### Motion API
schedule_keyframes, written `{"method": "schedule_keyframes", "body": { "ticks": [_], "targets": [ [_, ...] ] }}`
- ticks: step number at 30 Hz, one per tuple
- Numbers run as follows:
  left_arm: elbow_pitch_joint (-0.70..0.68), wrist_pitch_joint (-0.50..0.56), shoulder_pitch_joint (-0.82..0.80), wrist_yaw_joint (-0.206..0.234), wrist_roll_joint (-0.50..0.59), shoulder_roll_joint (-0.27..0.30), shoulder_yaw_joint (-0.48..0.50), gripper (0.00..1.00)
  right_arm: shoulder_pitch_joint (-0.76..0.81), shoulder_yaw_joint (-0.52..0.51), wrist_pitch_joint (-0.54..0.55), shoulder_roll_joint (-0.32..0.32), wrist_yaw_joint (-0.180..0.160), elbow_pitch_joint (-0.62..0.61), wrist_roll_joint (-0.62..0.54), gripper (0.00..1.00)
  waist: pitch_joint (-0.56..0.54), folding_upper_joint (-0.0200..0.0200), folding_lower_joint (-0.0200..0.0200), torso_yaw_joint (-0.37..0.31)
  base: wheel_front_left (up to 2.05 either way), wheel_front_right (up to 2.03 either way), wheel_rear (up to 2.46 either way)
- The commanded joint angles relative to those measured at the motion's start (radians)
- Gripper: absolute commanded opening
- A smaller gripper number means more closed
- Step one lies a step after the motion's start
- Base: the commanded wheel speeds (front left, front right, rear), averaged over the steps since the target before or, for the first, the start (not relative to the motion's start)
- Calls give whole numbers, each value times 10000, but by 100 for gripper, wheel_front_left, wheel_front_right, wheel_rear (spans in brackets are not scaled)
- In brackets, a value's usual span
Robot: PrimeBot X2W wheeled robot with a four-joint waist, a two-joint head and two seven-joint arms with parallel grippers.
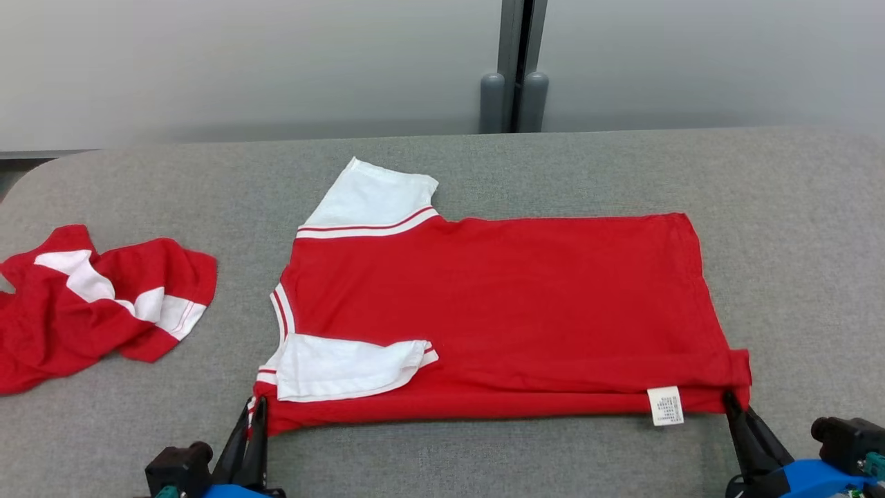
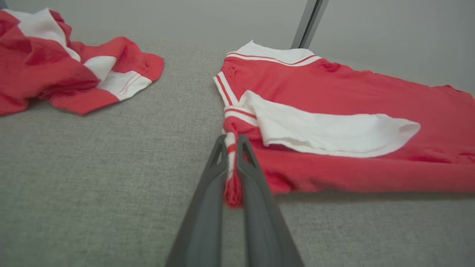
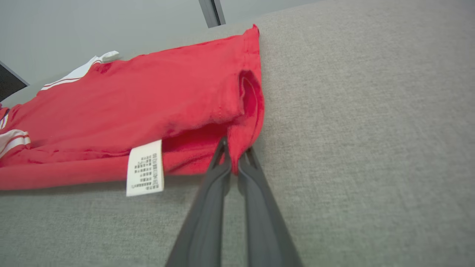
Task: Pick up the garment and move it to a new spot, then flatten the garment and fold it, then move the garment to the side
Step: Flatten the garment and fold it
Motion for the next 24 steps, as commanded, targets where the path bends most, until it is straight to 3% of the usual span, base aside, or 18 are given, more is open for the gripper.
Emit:
{"method": "schedule_keyframes", "body": {
  "ticks": [1,5,6,7,8,9,15,24],
  "targets": [
    [-130,-10,174,80,-62,23,50,0,302,-191,182,106,-1,-255,-87,0,2,0,1,32,0,0,0],
    [-235,104,389,132,-194,-106,-1,0,749,-471,762,378,-1,-702,-251,0,2,0,1,71,0,0,0],
    [-225,84,409,139,-203,-110,-14,0,787,-535,832,423,-1,-803,-304,10,2,0,1,67,0,0,0],
    [-202,80,413,164,-207,-144,-39,7,819,-614,881,454,-1,-855,-349,49,0,0,1,64,0,0,0],
    [-176,77,409,178,-194,-165,-65,42,837,-691,919,486,-1,-882,-425,100,-7,0,1,55,0,0,0],
    [-180,67,384,210,-171,-176,-66,100,812,-782,868,509,-1,-957,-521,100,-9,0,1,38,0,0,0],
    [-703,-34,128,381,206,-79,169,100,422,-1120,496,674,-1,-1133,-965,100,-111,0,1,-54,0,0,0],
    [-2769,-42,237,564,1301,-322,1163,100,-198,-1038,-580,980,-1,-1707,-1527,100,-431,0,1,-197,0,0,0]
  ]
}}
